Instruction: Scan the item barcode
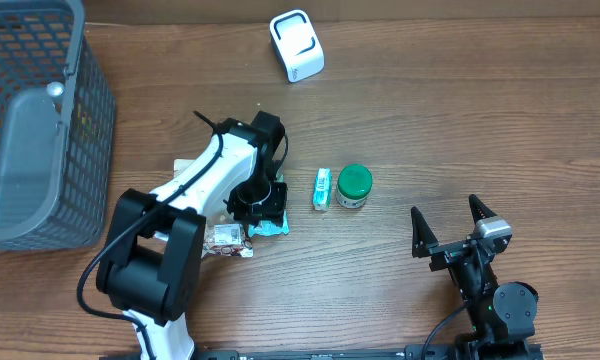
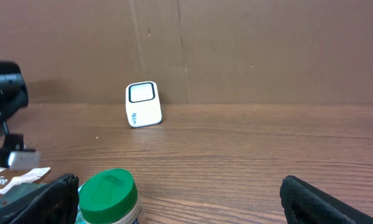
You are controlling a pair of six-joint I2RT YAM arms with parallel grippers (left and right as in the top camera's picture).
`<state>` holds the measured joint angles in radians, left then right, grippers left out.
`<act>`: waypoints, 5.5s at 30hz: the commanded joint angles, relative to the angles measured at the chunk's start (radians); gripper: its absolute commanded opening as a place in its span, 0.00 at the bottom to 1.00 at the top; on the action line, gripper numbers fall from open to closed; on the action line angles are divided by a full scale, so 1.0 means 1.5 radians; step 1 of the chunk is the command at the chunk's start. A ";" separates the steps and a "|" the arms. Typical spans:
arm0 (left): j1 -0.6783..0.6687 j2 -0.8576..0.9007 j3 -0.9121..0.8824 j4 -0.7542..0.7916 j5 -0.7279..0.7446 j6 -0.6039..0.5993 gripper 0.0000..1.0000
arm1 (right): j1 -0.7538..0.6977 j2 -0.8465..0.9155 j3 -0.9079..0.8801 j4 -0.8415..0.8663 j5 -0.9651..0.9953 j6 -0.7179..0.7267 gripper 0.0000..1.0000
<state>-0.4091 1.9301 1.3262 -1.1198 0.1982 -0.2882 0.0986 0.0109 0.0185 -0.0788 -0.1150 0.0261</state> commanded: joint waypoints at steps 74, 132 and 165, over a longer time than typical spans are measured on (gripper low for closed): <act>0.055 -0.463 0.288 0.004 -0.438 0.093 0.57 | -0.003 -0.005 -0.007 0.003 0.006 -0.001 1.00; 0.686 -0.021 0.288 0.259 0.205 0.346 0.90 | -0.003 -0.005 -0.007 0.003 0.006 -0.001 1.00; 0.600 0.092 0.286 0.312 0.082 0.370 0.99 | -0.003 -0.005 -0.007 0.003 0.006 -0.001 1.00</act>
<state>0.5102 2.0632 1.7416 -0.6529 0.3088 0.2474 0.0986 0.0109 0.0185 -0.0788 -0.1150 0.0261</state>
